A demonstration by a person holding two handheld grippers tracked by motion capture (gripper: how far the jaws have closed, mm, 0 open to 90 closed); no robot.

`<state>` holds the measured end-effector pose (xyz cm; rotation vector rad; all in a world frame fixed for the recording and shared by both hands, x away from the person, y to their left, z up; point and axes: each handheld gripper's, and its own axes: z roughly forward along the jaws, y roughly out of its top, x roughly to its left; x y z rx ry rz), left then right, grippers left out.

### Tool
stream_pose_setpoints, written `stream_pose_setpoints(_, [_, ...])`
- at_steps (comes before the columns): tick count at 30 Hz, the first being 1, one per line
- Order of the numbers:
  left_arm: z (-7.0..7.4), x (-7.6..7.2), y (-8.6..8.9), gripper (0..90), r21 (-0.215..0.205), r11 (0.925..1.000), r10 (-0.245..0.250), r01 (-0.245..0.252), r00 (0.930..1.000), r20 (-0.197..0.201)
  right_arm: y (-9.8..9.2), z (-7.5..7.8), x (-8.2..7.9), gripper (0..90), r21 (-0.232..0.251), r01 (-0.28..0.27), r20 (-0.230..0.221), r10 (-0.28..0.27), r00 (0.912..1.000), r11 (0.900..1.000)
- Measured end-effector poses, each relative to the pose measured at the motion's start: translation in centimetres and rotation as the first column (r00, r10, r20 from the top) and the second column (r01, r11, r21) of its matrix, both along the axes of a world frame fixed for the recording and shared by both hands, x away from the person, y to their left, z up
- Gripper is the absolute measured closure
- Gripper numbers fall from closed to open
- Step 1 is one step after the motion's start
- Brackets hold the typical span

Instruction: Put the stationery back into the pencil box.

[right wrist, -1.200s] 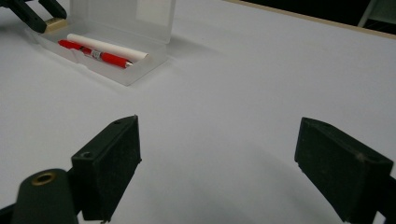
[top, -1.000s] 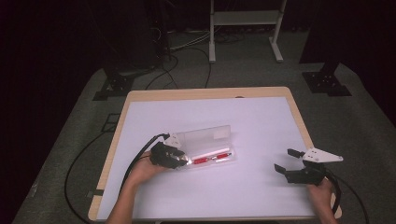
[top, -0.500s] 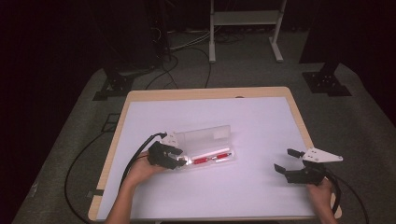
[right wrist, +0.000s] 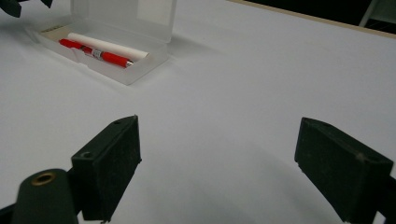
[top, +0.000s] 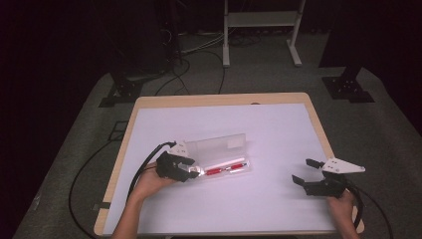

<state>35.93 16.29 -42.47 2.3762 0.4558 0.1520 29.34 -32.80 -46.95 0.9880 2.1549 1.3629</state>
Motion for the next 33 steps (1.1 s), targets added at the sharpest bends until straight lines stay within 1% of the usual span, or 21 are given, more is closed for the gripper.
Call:
stream_pose_setpoints(5, [0.1, -0.4, 0.0, 44.8, 0.001, 1.0000, -0.002, 0.002, 1.0000, 0.006, 0.0, 0.0, 0.0, 13.6, -0.001, 0.000, 0.001, 0.000, 1.0000, 1.000])
stream_pose_setpoints(7, [0.3, -0.6, 0.1, 44.5, -0.006, 1.0000, -0.001, 0.002, 0.9998, 0.018, 0.0, 0.0, 0.0, 13.6, 0.000, 0.001, 0.000, -0.001, 1.0000, 1.000])
stream_pose_setpoints(9, [0.2, -0.7, 0.4, 44.5, -0.023, 0.9997, 0.000, 0.000, 1.0000, 0.006, 0.0, 0.0, 0.0, 13.6, -0.001, 0.000, 0.001, 0.000, 1.0000, 1.000])
stream_pose_setpoints(14, [-0.3, -1.0, 0.9, 44.2, -0.024, 0.9997, 0.009, -0.009, 1.0000, -0.001, 0.0, 0.0, 0.1, 13.6, -0.002, 0.001, 0.001, -0.001, 1.0000, 1.000])
stream_pose_setpoints(16, [-0.4, -1.1, 1.1, 43.6, -0.029, 0.9995, 0.010, -0.010, 0.9999, 0.003, 0.0, 0.0, 0.1, 13.6, -0.002, 0.002, 0.001, -0.002, 1.0000, 1.000])
stream_pose_setpoints(19, [-0.4, -1.2, 1.2, 42.9, -0.026, 0.9996, 0.013, -0.013, 0.9999, 0.005, 0.0, 0.0, 0.1, 13.6, -0.002, 0.002, 0.001, -0.002, 1.0000, 1.000])
stream_pose_setpoints(22, [-0.6, -1.4, 1.4, 42.6, -0.034, 0.9992, 0.022, -0.022, 0.9997, 0.004, 0.0, 0.0, 0.1, 13.6, -0.004, 0.001, 0.000, -0.001, 1.0000, 1.000])
stream_pose_setpoints(24, [-0.5, -1.5, 1.5, 41.9, -0.029, 0.9993, 0.022, -0.022, 0.9997, 0.007, 0.0, 0.0, 0.0, 13.6, -0.005, 0.001, 0.000, -0.001, 1.0000, 1.000])
stream_pose_setpoints(27, [-0.6, -1.7, 1.8, 40.9, -0.042, 0.9987, 0.030, -0.030, 0.9995, 0.006, 0.0, 0.0, 0.1, 13.6, -0.003, 0.002, -0.001, -0.002, 1.0000, 1.000])
stream_pose_setpoints(33, [-0.6, -1.9, 2.2, 40.4, -0.045, 0.9984, 0.036, -0.036, 0.9993, 0.008, 0.0, 0.0, 0.1, 13.6, -0.001, 0.007, 0.000, -0.007, 1.0000, 1.000])
